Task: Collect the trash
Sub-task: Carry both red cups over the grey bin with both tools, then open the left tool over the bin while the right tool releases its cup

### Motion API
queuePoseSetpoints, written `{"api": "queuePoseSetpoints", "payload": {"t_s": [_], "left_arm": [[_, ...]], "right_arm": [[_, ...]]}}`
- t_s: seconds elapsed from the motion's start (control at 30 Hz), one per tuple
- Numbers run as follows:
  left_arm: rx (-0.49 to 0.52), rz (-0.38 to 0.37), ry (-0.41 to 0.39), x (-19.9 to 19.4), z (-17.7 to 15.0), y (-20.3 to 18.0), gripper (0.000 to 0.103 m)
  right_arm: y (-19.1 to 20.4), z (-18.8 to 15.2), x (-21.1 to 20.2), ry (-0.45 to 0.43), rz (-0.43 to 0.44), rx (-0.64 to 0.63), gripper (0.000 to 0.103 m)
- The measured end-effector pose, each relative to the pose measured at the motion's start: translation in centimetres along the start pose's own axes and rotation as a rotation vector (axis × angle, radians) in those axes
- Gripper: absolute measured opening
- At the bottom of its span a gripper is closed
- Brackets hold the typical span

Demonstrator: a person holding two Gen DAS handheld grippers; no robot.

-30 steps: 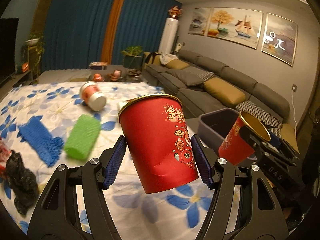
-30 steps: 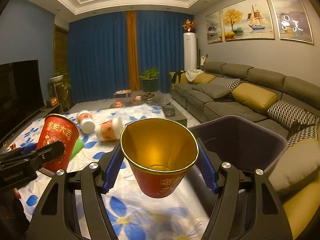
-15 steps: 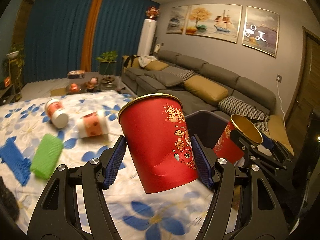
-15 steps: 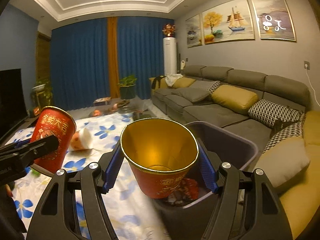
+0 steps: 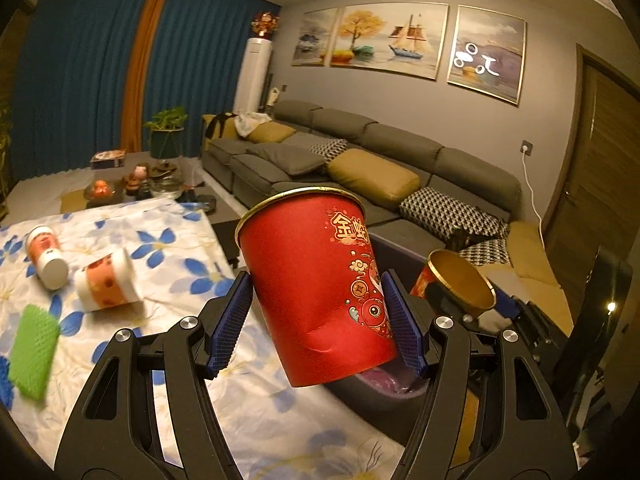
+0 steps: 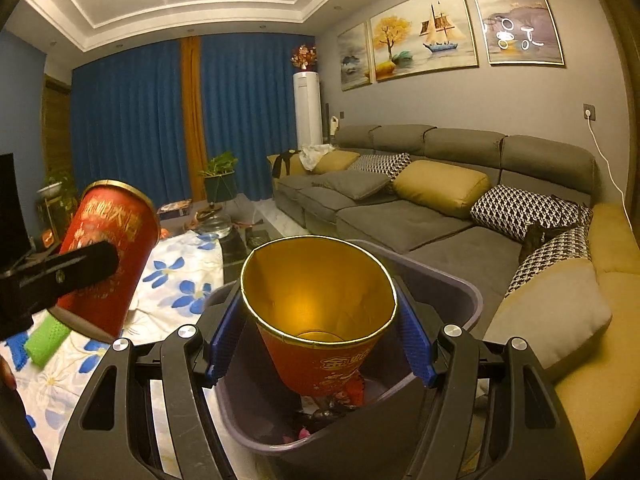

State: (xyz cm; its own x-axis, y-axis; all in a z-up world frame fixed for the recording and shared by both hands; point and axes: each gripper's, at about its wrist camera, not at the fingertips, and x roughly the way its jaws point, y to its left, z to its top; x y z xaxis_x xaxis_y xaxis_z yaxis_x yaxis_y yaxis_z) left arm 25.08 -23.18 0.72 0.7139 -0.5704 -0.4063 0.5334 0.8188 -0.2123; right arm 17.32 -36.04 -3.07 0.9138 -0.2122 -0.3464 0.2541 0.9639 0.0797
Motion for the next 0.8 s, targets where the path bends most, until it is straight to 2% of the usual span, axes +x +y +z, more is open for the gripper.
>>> {"api": "queuePoseSetpoints", "payload": {"t_s": [0.23,0.8], "left_arm": [[-0.013,-0.045,0.031,2.7,0.2,-0.7,0.065],[-0.005,-0.088,0.075,6.1,0.6,-1.5,0.065]], "right_arm": [[-0.9,-0.6,1.1,0.028,-0.013,0.013,0.068],[-1.2,-1.0,3.3,0.069,-0.009,0.016,0.069]]}}
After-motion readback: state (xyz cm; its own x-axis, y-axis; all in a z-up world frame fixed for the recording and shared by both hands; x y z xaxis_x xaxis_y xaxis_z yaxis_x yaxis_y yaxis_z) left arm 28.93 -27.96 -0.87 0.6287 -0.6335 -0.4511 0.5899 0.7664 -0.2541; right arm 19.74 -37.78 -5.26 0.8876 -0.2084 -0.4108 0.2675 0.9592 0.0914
